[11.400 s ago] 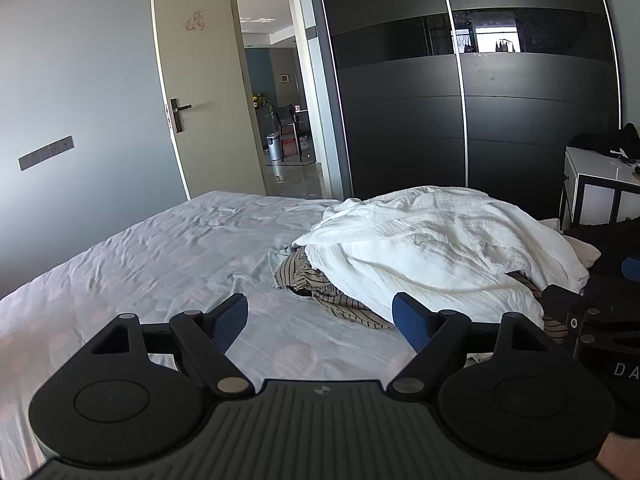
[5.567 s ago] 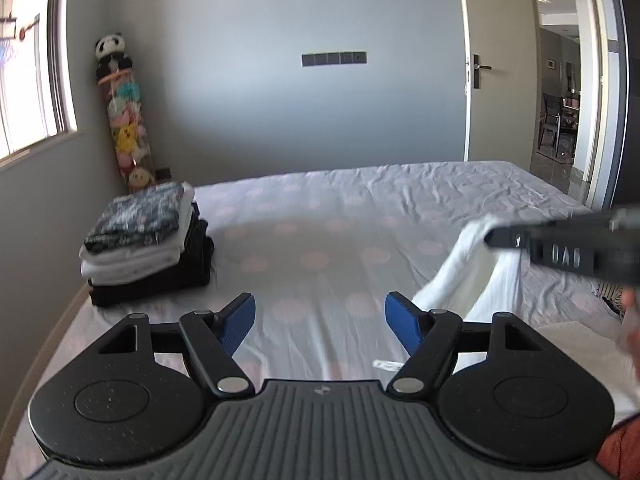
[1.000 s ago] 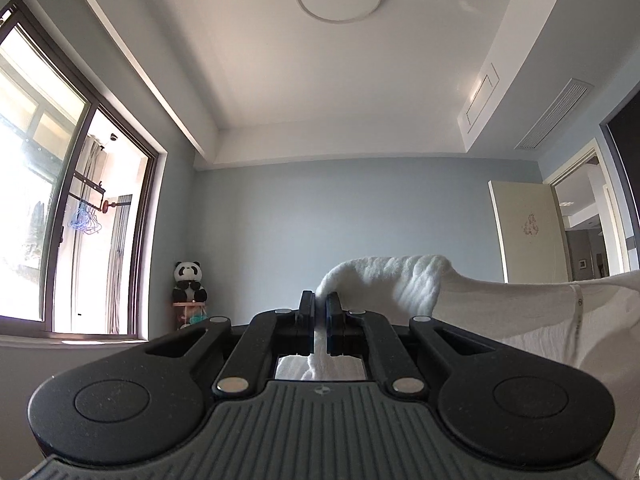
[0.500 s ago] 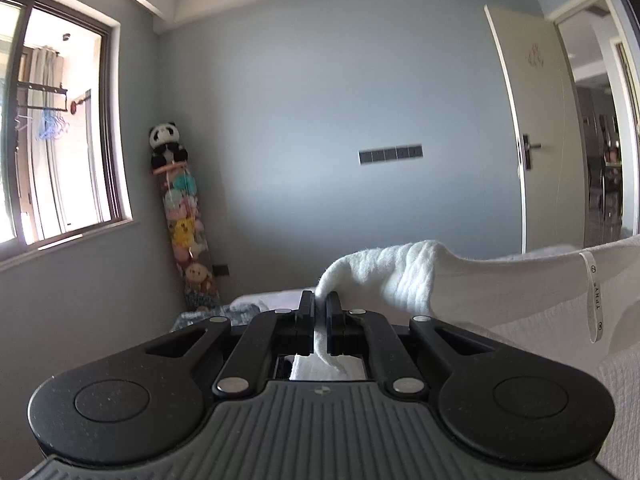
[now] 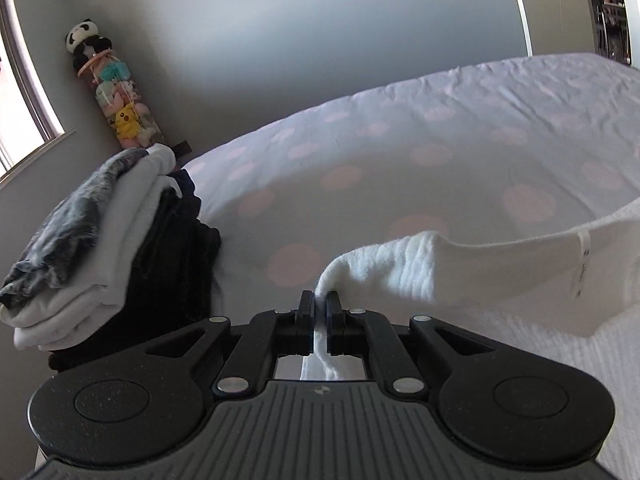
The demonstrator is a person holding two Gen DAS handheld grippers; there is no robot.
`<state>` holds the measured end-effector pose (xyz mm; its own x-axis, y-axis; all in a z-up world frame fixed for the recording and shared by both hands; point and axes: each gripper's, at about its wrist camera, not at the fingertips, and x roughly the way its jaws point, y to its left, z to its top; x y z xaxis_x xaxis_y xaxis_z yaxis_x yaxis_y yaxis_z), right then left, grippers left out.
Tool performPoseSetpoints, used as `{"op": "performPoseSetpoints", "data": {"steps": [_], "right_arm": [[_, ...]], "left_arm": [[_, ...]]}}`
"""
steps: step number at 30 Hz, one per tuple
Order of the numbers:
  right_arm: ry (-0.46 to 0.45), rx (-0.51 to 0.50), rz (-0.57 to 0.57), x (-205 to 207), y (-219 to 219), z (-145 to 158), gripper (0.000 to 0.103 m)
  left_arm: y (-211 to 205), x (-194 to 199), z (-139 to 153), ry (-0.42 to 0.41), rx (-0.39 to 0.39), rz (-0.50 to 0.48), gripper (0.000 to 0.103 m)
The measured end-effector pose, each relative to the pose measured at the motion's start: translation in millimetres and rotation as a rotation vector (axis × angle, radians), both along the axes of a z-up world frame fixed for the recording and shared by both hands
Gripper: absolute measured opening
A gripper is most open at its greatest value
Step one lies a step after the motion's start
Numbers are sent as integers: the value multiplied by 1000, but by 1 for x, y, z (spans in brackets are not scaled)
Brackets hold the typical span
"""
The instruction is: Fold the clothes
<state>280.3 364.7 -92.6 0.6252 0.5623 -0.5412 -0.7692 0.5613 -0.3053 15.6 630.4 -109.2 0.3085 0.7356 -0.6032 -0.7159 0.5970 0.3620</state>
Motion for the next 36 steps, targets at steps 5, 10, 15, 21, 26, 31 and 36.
{"op": "performPoseSetpoints", "data": {"steps": [5, 10, 15, 21, 26, 31, 36], "right_arm": [[15, -74, 18, 26, 36, -47, 3], [65, -101, 45, 33, 59, -55, 12], [47, 17, 39, 17, 48, -27, 34], [211, 58, 220, -26, 60, -12, 35], [289, 25, 216, -48, 97, -30, 34], [414, -27, 117, -36, 136, -55, 34], [381, -46, 68, -25, 163, -68, 2]], "left_arm": [[29, 12, -38, 34, -35, 7, 10], [27, 7, -52, 16, -1, 47, 35], [-2, -15, -32, -29, 20, 46, 55], [-51, -50, -16, -3, -69, 39, 56], [-78, -88, -18, -51, -179, 73, 56], [-75, -103, -29, -53, -207, 94, 56], [-61, -110, -36, -63, -213, 105, 56]]}}
